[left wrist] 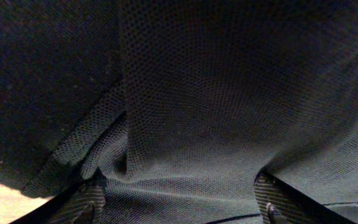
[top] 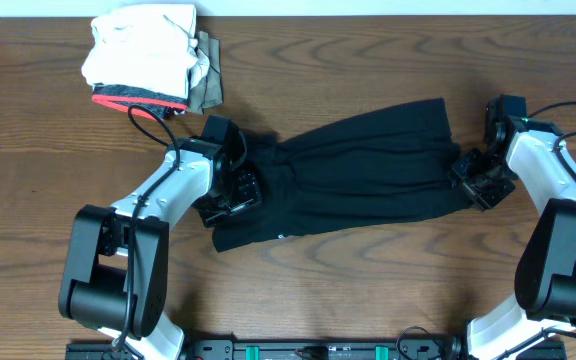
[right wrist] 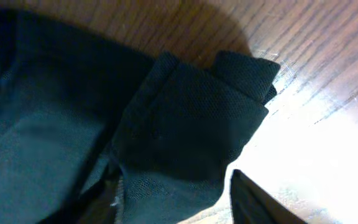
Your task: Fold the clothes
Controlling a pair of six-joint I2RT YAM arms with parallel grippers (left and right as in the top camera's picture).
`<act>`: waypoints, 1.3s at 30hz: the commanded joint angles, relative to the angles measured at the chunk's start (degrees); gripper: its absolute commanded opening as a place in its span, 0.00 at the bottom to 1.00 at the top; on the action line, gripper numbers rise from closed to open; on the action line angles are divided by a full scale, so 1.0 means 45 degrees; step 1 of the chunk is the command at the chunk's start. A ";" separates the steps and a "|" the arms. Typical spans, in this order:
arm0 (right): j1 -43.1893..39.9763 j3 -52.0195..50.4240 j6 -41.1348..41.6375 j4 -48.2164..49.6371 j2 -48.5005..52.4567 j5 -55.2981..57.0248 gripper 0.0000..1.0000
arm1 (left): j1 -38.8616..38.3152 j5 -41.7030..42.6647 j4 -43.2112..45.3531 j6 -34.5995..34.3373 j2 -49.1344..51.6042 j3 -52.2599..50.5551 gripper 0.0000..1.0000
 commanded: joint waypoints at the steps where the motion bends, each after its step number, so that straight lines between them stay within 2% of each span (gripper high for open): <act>1: 0.0073 -0.0049 -0.0063 0.0121 0.0087 0.0136 0.57 | 0.0063 -0.0345 -0.0092 -0.0010 0.0092 -0.0029 0.79; 2: 0.0073 -0.0049 -0.0068 0.0131 0.0087 0.0136 0.56 | 0.0063 -0.0345 -0.0092 -0.0010 0.0092 -0.0029 0.79; 7: 0.0073 -0.0049 -0.0058 0.0214 0.0092 0.0136 0.35 | 0.0063 -0.0345 -0.0092 -0.0010 0.0092 -0.0029 0.79; 10: 0.0073 -0.0049 -0.0053 0.0267 0.0092 0.0131 0.27 | 0.0063 -0.0345 -0.0097 -0.0010 0.0092 -0.0029 0.79; 15: 0.0073 -0.0044 -0.0058 0.0554 0.0083 0.0131 0.02 | 0.0063 -0.0345 -0.0189 0.0005 0.0092 -0.0029 0.79; 29: 0.0097 0.0355 -0.0068 0.1078 -0.0549 -0.1316 0.02 | 0.0068 -0.0432 -0.0223 0.0175 0.0092 -0.0029 0.79; 32: 0.0092 0.0699 -0.0651 0.1297 -0.1005 -0.1253 0.02 | 0.0068 -0.0835 -0.0228 0.0165 0.0092 -0.0029 0.80; 39: 0.0092 0.0787 -0.0962 0.1948 -0.1044 -0.1195 0.02 | 0.0675 -0.1209 -0.0238 -0.0792 0.0092 -0.0029 0.79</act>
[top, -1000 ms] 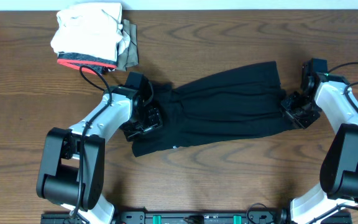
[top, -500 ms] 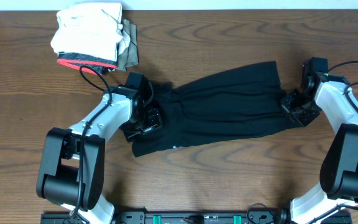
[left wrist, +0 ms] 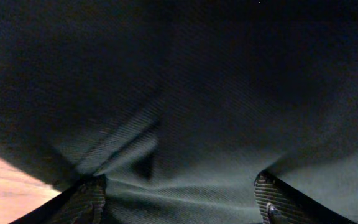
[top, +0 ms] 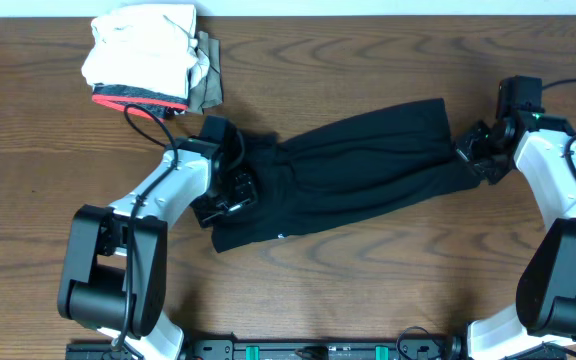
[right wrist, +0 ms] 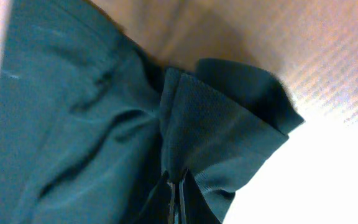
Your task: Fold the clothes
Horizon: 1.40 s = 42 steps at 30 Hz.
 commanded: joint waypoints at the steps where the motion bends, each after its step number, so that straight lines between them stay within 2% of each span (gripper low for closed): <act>1: 0.0092 0.0199 -0.0306 0.0180 -0.0112 0.0083 0.01 | 0.0607 -0.0612 -0.0141 -0.0486 0.0092 -0.0029 0.79; 10: 0.0097 0.0199 -0.0544 0.0398 0.0049 0.0777 0.03 | 0.1899 -0.0612 -0.0267 -0.0044 0.0092 -0.0029 0.80; 12: 0.0097 0.0194 -0.0767 0.0398 0.0194 0.0889 0.06 | 0.2050 -0.0612 -0.0262 -0.0044 0.0092 -0.0029 0.80; 22: 0.0413 0.0194 -0.1039 0.0826 0.0646 0.0879 0.06 | 0.2229 -0.0612 -0.0257 0.0049 0.0087 -0.0029 0.79; 26: 0.0758 0.0219 -0.1753 0.1132 0.0641 0.1229 0.13 | 0.2234 -0.0612 -0.0262 0.0063 0.0049 -0.0029 0.80; 31: 0.0831 0.1156 -0.2278 -0.0573 0.0330 0.2302 0.11 | 0.2229 -0.0612 -0.0763 0.0821 -0.0835 0.0087 0.79; 35: 0.0971 0.1855 -0.4056 -0.1302 -0.0223 0.0131 0.11 | 0.1982 -0.0607 -0.1005 0.0874 -0.2501 0.0107 0.78; 38: 0.1326 0.1870 -0.5445 -0.1501 -0.0393 -0.1851 0.14 | 0.1375 -0.0345 -0.1030 0.0865 -0.3847 0.0107 0.77; 42: 0.2356 0.1661 -0.5741 -0.2074 -0.0102 -0.2079 0.13 | -0.0146 0.1180 -0.0767 0.0831 -0.4561 0.0107 0.77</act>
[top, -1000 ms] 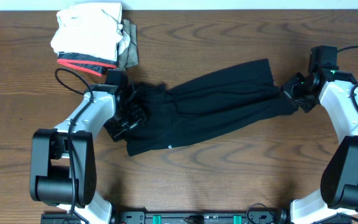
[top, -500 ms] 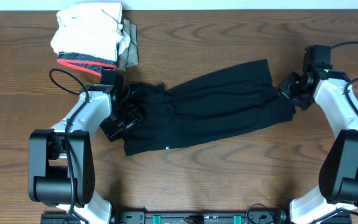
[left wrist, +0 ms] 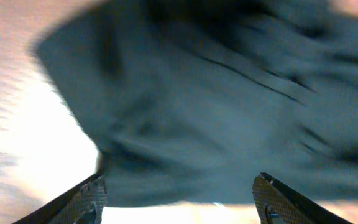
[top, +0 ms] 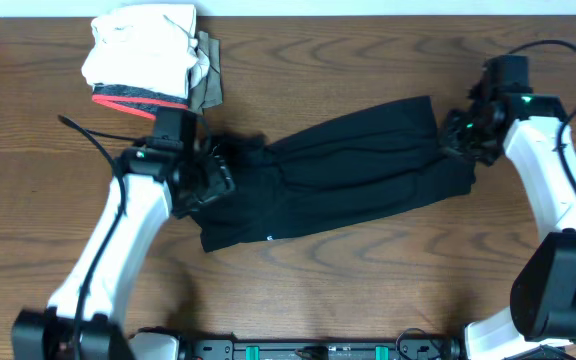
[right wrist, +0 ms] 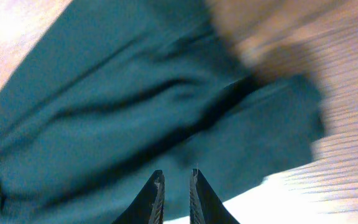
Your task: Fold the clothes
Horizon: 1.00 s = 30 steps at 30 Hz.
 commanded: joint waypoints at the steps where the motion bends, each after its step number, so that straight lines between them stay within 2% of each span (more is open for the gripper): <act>1: 0.1035 -0.0112 -0.1064 -0.0155 0.0151 -0.1088 0.12 | -0.1389 0.1413 0.0214 0.0087 -0.0146 0.0107 0.77; 7: 0.2093 -0.0253 0.0097 -0.0102 0.0714 -0.0019 0.15 | -0.3823 0.1545 0.1588 -0.0651 0.1054 0.0107 0.67; 11: 0.2050 -0.0257 0.0355 -0.0097 0.0797 0.0442 0.17 | -0.4789 0.1715 0.3002 -0.0758 0.2312 0.0107 0.61; 14: 0.1938 -0.0257 0.0379 -0.0102 0.0797 0.0442 0.17 | -0.5105 0.2074 0.4065 -0.0758 0.3264 0.0117 0.52; 21: 0.1943 -0.0257 0.0267 -0.0189 0.0831 0.0442 0.15 | -0.5153 0.2288 0.5367 -0.0753 0.4707 0.0180 0.22; 24: 0.1938 -0.0257 0.0219 -0.0141 0.0933 0.0442 0.13 | -0.5153 0.2152 0.5693 -0.0709 0.4925 0.0180 0.19; 30: 0.1953 -0.0262 0.0029 -0.0151 0.1676 0.0437 0.11 | -0.5047 0.0704 0.5746 -0.0714 0.4964 0.0180 0.19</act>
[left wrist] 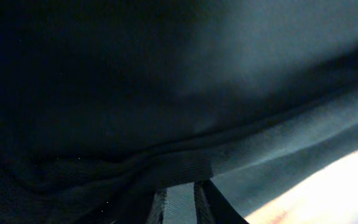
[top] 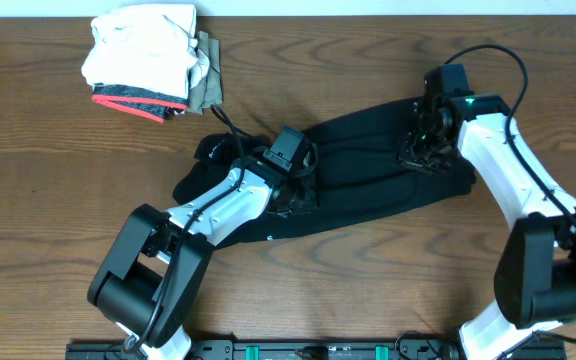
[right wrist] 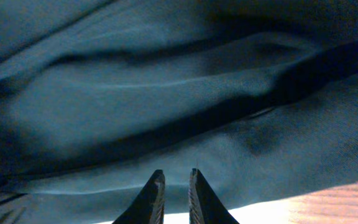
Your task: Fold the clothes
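A black garment (top: 368,170) lies stretched across the middle of the table, slanting up to the right. My left gripper (top: 293,190) sits on its left-middle part. In the left wrist view, this gripper (left wrist: 179,200) is shut on a strip of ribbed black cloth. My right gripper (top: 420,152) rests over the garment's right part. Seen from the right wrist, its fingers (right wrist: 156,196) stand almost together, and only a slim gap shows the cloth and table below. The garment's left end (top: 203,165) looks bunched.
A stack of folded clothes (top: 148,60), white over red and olive, sits at the back left. The wooden table (top: 48,220) runs under everything. Both arms reach in over the garment from the front corners.
My left gripper was open near the garment's left end. It is now further right, on the garment's middle, and shut on cloth. My right gripper has moved left from the right end onto the garment.
At first both grippers were open at the garment's two ends. Then the right one was shut on a fold at the right end, while the left stayed open. Later the right was nearly shut without cloth and the garment lay slightly further left. Now both grippers are further inward.
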Controlling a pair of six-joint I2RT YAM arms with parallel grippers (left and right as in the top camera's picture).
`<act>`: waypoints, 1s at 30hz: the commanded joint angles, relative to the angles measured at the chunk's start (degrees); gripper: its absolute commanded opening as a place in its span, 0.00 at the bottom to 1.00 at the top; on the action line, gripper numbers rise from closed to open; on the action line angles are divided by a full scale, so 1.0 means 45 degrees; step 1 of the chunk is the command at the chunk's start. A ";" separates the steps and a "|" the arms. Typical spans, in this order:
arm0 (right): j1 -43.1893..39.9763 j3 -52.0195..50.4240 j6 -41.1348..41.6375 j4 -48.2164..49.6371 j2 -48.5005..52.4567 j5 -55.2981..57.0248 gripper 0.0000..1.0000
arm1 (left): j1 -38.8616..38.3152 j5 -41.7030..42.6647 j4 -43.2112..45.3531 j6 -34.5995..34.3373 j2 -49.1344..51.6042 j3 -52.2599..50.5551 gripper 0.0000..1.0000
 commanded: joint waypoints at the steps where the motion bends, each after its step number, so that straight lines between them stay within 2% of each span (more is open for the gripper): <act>1: -0.0117 -0.0063 -0.0228 0.0044 0.0772 0.0131 0.08 | 0.0204 -0.0923 0.0024 0.0005 0.0126 0.0175 0.19; 4: -0.0117 -0.0063 -0.0447 0.0335 0.1195 0.0068 0.07 | 0.0549 -0.1030 -0.0029 -0.0019 0.0126 0.0175 0.19; 15: 0.0000 -0.0063 -0.1103 0.0097 0.1943 -0.1239 0.14 | 0.1695 -0.1103 -0.0408 0.0039 0.0126 0.0170 0.20; 18: 0.0117 -0.0063 -0.1117 0.0005 0.2200 -0.1768 0.13 | 0.1734 -0.1117 -0.0437 0.0083 0.0126 0.0170 0.20; 20: 0.0209 -0.0063 -0.1428 -0.0049 0.2302 -0.2312 0.12 | 0.1734 -0.1394 -0.0505 0.0083 0.0126 0.0170 0.20; 22: 0.0359 -0.0063 -0.1758 -0.0058 0.2312 -0.2710 0.15 | 0.1734 -0.1904 -0.0661 0.0078 0.0126 0.0170 0.20; 27: 0.0656 -0.0063 -0.1991 -0.0170 0.2365 -0.2613 0.22 | 0.1957 -0.2361 -0.1122 0.0131 0.0126 0.0170 0.20; 30: 0.0685 -0.0063 -0.1923 -0.0267 0.2399 -0.1413 0.23 | 0.2283 -0.2521 -0.1472 0.0248 0.0126 0.0160 0.20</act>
